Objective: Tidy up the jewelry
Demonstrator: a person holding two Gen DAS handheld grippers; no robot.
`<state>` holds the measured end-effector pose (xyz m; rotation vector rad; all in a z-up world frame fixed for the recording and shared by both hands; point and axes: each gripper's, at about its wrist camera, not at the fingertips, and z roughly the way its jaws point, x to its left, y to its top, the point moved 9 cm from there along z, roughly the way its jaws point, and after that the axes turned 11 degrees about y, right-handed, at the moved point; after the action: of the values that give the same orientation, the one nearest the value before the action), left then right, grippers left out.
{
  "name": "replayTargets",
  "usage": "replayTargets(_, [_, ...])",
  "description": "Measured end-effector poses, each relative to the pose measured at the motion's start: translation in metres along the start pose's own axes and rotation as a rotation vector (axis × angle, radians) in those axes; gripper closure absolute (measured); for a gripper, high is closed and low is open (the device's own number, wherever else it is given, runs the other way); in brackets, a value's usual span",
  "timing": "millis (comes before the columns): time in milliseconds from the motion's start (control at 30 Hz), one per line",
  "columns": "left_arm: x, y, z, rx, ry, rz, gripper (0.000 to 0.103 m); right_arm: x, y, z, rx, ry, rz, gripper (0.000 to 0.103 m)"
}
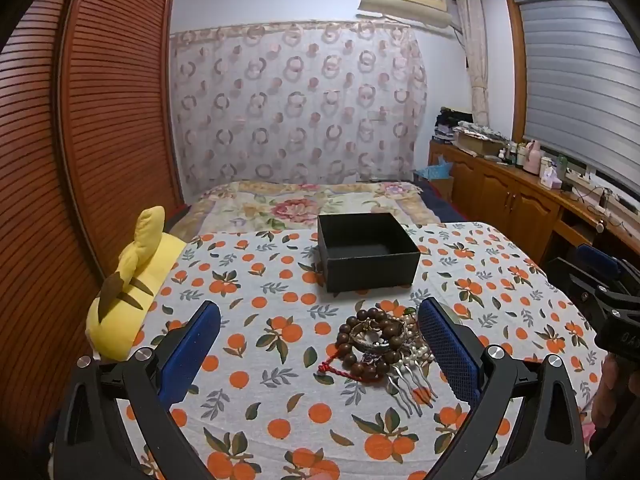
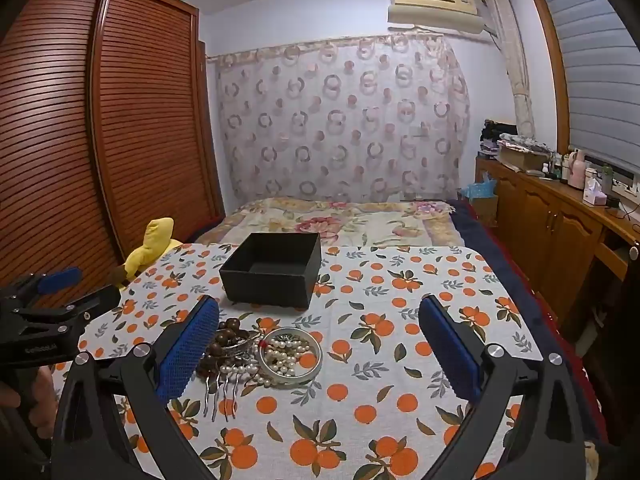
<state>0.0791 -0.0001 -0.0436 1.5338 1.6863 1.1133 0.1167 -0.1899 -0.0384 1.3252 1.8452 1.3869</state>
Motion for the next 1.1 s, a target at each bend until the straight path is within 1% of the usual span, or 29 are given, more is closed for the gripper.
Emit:
replayTargets(433, [0.0021,0.0001,0.004,-0.002,0.003,-0.005,0.007,0.0009,-0.0003,-0.0007,-0.001,0.004,0.007,0.002])
replayTargets(467, [0.0002,0.0007,-0.0003,-0.006,-0.001,-0.005,0.007,0.0009,-0.0003,-0.0006,-0.002,0.003,0.007,0.002])
replayTargets(933, [0.0003,0.0006,-0.0006,-0.007,0.001,-0.004,0.007,-0.001,0.0027,-0.0044,0.003,0.006,0.009,0.002])
replayTargets(1000, [0.0,0.0007,-0.0007,-0.007,-0.002,-0.005,0.007,0.0021,-0.0054,0.0035,0.006,0.004,0.008,0.002])
replayTargets(1100, [0.0,0.0006,-0.0006,-0.007,-0.001,-0.004,0.007,0.0012,-0.0041,0.0023,0.004,0.006,0.01,0.002])
